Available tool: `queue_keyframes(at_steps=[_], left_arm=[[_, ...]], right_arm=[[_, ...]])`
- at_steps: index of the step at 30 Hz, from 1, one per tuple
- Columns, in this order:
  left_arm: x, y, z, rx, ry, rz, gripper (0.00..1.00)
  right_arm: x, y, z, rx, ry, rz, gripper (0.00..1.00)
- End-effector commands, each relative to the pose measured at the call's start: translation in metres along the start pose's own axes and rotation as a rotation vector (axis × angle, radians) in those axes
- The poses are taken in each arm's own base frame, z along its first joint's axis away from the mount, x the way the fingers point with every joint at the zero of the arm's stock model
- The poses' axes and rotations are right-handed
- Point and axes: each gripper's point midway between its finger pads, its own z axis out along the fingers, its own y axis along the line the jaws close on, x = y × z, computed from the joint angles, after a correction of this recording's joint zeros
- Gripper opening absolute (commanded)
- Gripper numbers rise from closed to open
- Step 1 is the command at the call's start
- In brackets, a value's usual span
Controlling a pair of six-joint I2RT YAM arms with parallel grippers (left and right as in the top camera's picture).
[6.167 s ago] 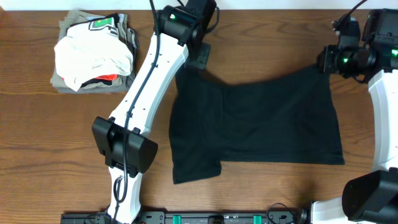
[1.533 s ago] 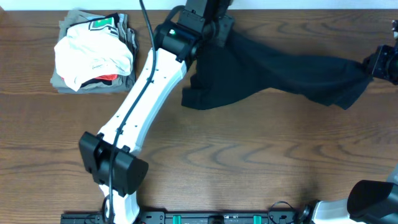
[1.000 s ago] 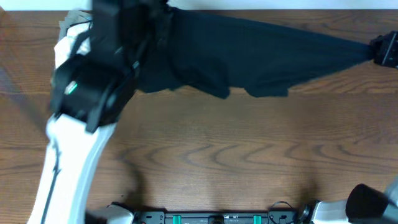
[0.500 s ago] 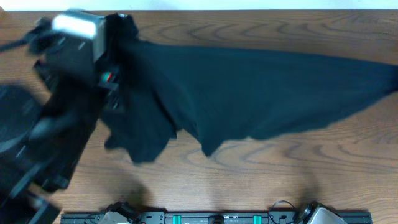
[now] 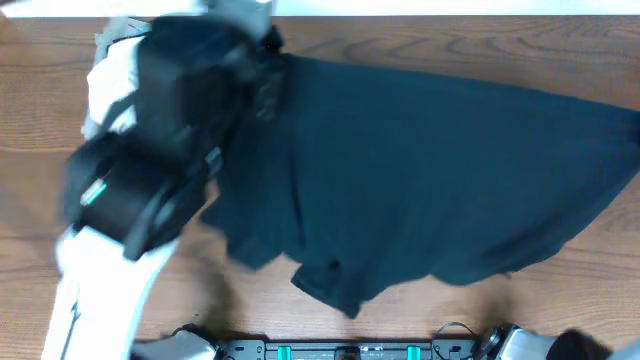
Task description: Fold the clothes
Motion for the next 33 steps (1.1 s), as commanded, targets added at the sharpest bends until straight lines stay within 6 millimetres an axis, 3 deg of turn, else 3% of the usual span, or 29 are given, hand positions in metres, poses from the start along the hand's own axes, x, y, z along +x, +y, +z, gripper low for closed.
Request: queue_keyframes(at_steps=[1,7,11,20,22,28,33], left_arm=[[0.014,0.011,0.035,-0.101,0.081,0.028,0.06],[0.056,-0.012,0.118,-0.097,0.252,0.076,0.06],[0.085,-0.028,0.174,-0.097,0.327,0.093,0.06],[0.128,-0.053,0.279,-0.101,0.331,0.091,0.06],[0.135,-0.052,0.304,-0.113,0.306,0.074,0.06],[0.137,-0.027,0.353,-0.163,0.203,0.009,0.06],[0.118,-0.006,0.378,-0.198,0.058,-0.051,0.06]], right_arm=[[0.004,-0.038,0.030,0.105,0.090,0.024,0.01],[0.006,-0.044,0.105,0.053,0.231,0.016,0.01],[0.004,-0.044,0.171,0.023,0.288,-0.005,0.01],[-0.005,-0.040,0.292,-0.010,0.264,-0.053,0.01],[-0.003,-0.035,0.320,-0.021,0.258,-0.070,0.01],[-0.002,-0.024,0.373,-0.037,0.219,-0.092,0.01],[-0.019,-0.022,0.395,-0.035,0.128,-0.055,0.01]])
